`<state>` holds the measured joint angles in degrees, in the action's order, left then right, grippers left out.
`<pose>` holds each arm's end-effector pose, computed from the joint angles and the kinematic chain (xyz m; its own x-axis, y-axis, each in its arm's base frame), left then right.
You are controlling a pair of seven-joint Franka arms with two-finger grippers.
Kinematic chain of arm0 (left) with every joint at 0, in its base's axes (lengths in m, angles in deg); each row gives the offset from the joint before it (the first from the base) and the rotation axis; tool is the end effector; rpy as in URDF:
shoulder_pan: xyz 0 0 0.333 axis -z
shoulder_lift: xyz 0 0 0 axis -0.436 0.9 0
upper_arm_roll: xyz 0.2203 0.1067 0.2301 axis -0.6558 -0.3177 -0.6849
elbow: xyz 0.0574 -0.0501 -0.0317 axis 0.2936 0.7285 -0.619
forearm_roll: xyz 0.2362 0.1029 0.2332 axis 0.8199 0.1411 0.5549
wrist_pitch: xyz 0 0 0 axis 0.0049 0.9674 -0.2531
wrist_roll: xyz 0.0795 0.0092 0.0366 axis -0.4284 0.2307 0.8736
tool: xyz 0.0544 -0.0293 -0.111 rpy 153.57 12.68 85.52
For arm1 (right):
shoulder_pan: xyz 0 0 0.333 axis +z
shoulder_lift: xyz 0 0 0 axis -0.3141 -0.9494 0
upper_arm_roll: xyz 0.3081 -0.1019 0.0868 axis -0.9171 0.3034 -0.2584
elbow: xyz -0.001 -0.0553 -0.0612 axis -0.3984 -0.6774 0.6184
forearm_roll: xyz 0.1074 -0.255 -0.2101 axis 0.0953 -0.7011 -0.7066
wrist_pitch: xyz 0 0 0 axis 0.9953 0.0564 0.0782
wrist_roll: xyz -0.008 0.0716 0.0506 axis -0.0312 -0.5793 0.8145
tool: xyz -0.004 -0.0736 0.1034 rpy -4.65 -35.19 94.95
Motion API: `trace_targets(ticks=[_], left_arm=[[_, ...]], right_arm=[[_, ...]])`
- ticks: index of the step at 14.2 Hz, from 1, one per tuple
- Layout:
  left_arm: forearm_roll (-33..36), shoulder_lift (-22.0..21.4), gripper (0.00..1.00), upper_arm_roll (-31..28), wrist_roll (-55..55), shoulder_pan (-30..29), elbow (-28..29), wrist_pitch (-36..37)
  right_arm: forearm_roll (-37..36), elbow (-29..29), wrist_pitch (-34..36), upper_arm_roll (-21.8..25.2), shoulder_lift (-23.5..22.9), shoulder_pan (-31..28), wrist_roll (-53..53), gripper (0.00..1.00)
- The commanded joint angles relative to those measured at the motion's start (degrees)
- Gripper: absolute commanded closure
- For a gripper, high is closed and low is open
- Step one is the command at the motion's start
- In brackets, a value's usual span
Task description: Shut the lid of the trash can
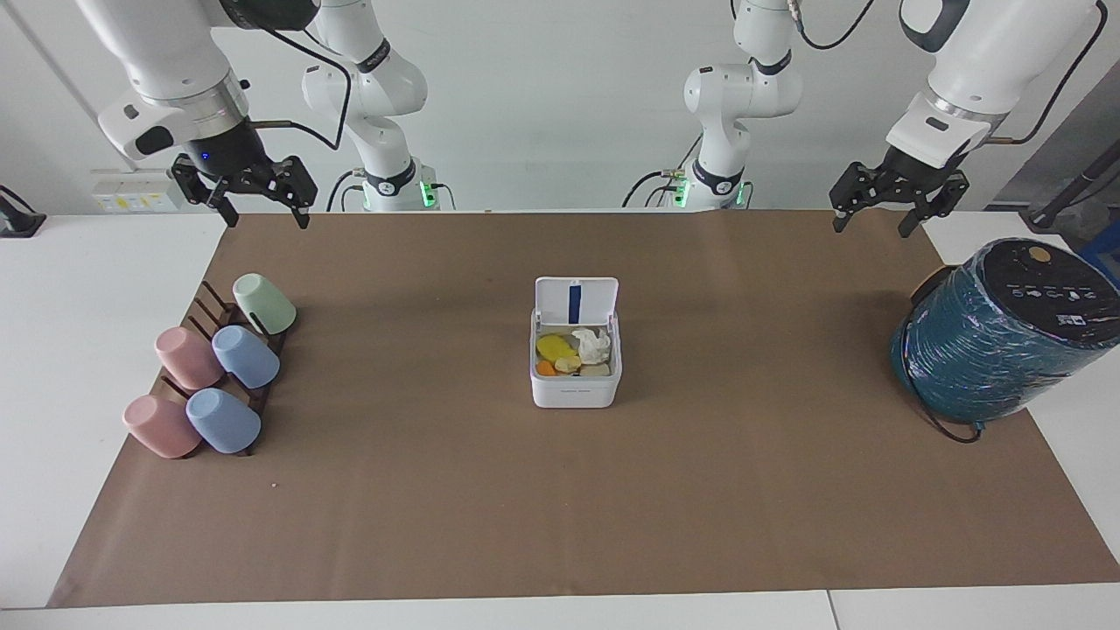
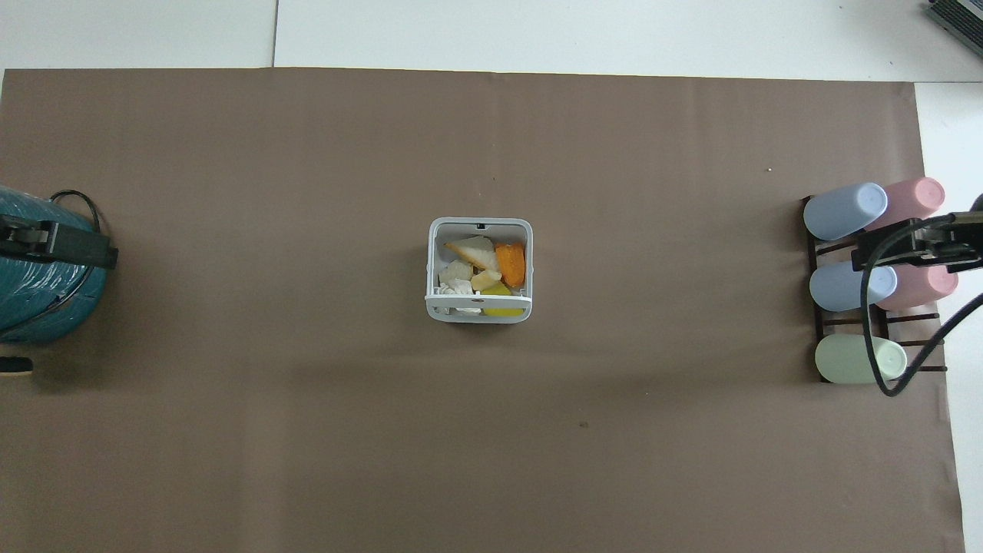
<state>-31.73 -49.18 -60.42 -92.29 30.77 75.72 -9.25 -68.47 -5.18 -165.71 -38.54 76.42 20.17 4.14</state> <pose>0.4933 -0.0255 0.6342 0.9862 -0.1648 0.0140 -0.1651 -0.9860 0.0239 0.4919 0.0022 0.6417 0.9988 -0.0426 -0.0232 -0.0421 -0.9989 0.0216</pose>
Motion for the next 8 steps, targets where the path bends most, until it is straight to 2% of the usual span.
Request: trace_targets(ticks=[1, 8], left_arm=[[1.3, -1.7, 0.0, 0.5, 0.4, -0.3, 2.1, -0.7], [1.3, -1.7, 0.0, 1.0, 1.0, 0.8, 2.1, -1.3]], right_arm=[[1.2, -0.6, 0.6, 0.2, 0.8, -0.2, -1.2, 0.0], [1.2, -0.6, 0.6, 0.2, 0.8, -0.2, -1.3, 0.0]])
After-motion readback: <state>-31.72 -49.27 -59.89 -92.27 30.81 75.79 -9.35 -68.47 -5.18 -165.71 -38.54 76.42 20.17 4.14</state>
